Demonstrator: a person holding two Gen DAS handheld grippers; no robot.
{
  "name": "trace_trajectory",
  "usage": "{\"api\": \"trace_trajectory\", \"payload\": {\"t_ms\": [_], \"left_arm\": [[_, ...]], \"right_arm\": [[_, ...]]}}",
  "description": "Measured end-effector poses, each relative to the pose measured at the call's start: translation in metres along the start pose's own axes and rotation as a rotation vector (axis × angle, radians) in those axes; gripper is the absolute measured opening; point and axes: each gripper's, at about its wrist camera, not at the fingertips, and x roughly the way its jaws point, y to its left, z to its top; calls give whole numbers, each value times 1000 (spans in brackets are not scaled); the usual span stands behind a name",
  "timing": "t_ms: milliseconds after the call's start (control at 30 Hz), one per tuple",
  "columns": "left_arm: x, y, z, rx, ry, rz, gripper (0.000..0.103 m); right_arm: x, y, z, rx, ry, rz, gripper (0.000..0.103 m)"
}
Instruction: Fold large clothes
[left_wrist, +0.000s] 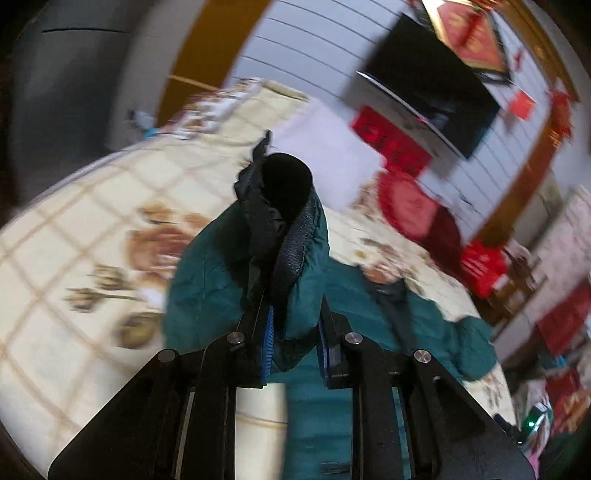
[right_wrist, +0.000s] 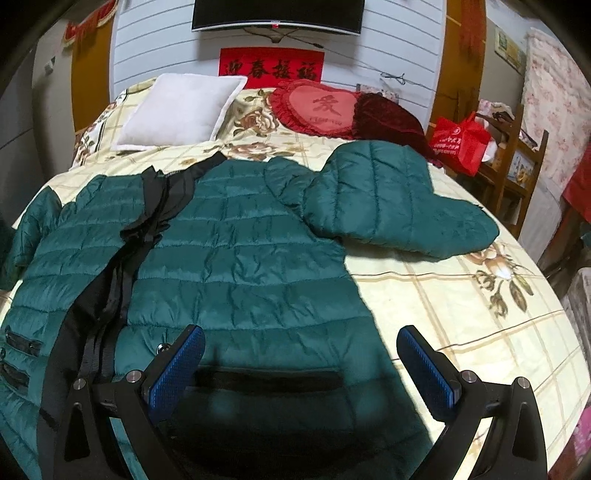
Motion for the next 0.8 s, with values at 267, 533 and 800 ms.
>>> {"api": "trace_trajectory", "payload": {"t_ms": [267,533,800], "left_arm": [[50,-88,-14,69,58,-105,18],[115,-156,-40,73,160,-230,18],[172,-222,-84,148,267,-328,18]], "right_arm": [[-12,-27,-7,9,12,2,103],[-18,-44,-13,12,14,0,103],[-19,-51,-8,19,-4,-17,103]]}}
